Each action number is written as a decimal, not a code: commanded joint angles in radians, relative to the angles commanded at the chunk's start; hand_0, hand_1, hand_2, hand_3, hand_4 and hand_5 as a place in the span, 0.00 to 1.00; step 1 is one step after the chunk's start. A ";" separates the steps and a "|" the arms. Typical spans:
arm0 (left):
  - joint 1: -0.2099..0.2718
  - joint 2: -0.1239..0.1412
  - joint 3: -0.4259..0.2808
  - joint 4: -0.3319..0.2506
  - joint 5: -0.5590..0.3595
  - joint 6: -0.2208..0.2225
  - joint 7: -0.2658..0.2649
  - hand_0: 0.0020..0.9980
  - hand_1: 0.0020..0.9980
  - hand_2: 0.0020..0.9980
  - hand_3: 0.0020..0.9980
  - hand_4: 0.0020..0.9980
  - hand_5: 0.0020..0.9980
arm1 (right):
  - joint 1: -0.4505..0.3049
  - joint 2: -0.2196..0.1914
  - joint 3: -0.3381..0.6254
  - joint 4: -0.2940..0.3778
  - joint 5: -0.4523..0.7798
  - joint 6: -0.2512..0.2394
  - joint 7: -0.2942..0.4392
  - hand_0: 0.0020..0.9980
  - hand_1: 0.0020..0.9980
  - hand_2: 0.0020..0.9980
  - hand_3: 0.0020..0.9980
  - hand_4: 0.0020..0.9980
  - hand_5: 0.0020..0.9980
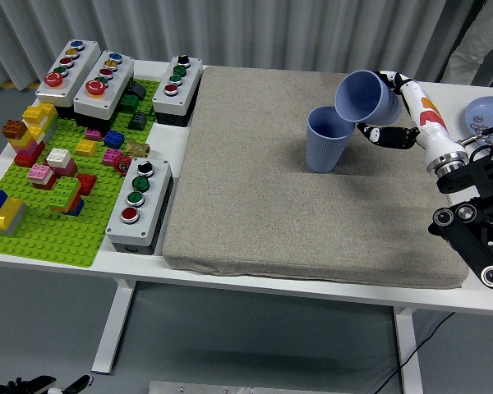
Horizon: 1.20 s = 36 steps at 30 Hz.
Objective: Pick cup pour cup place
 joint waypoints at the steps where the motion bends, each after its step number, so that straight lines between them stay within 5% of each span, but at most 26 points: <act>1: 0.000 0.000 0.000 0.000 0.000 0.000 0.000 0.77 0.77 0.83 0.68 0.51 1.00 | 0.000 0.000 0.000 0.000 -0.002 -0.001 0.000 0.84 0.76 0.62 0.66 0.79 0.14; 36: -0.002 0.001 0.005 0.000 -0.002 -0.001 0.000 0.77 0.77 0.83 0.68 0.51 1.00 | 0.007 0.001 -0.021 -0.043 -0.154 -0.102 0.033 0.84 0.75 0.61 0.65 0.78 0.14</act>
